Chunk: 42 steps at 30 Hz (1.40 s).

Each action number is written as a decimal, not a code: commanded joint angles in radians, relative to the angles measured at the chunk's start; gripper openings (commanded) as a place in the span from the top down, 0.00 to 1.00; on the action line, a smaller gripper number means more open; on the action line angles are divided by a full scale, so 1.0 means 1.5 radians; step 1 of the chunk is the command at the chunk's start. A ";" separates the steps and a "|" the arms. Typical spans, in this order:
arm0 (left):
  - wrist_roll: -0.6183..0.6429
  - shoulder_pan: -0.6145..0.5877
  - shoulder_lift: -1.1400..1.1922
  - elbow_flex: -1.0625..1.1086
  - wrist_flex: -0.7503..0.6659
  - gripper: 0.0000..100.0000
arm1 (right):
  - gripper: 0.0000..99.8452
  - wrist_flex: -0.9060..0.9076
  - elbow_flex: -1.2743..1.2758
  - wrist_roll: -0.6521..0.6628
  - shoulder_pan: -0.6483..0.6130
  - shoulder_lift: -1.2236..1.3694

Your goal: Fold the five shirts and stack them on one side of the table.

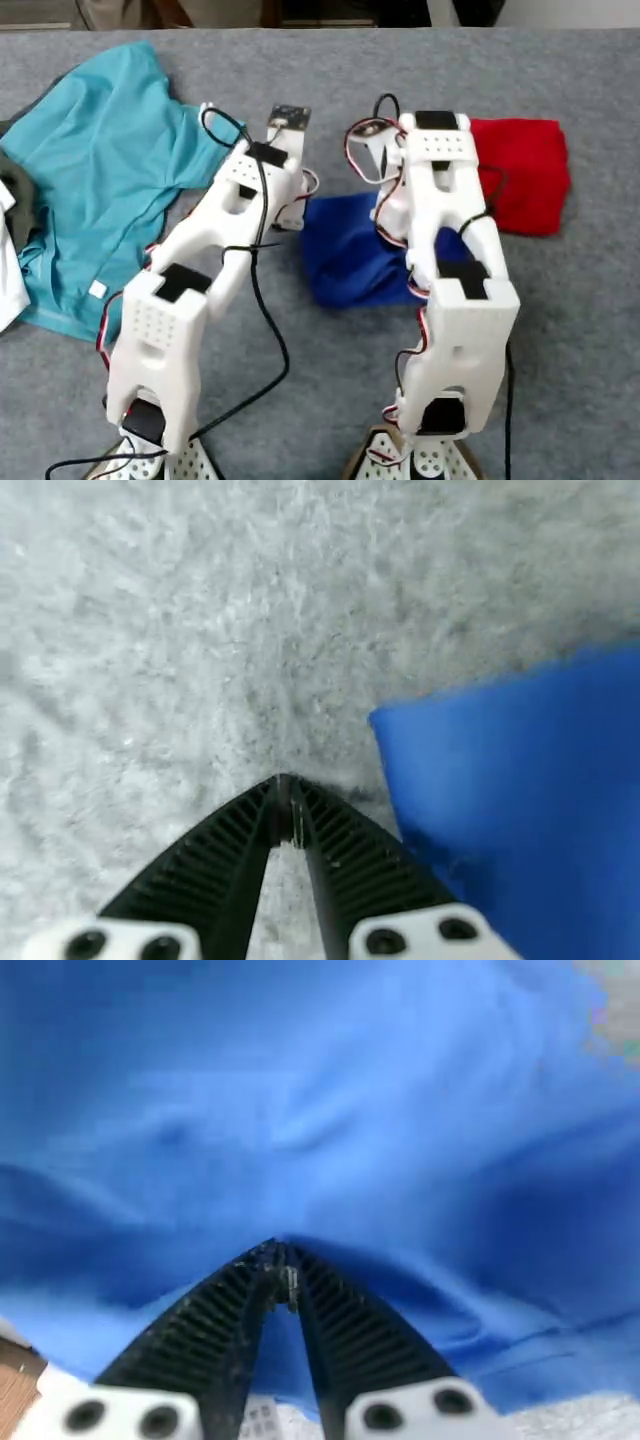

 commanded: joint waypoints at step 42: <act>-0.086 0.037 0.061 -0.122 -0.028 0.98 | 1.00 -0.336 0.308 0.162 0.266 -0.139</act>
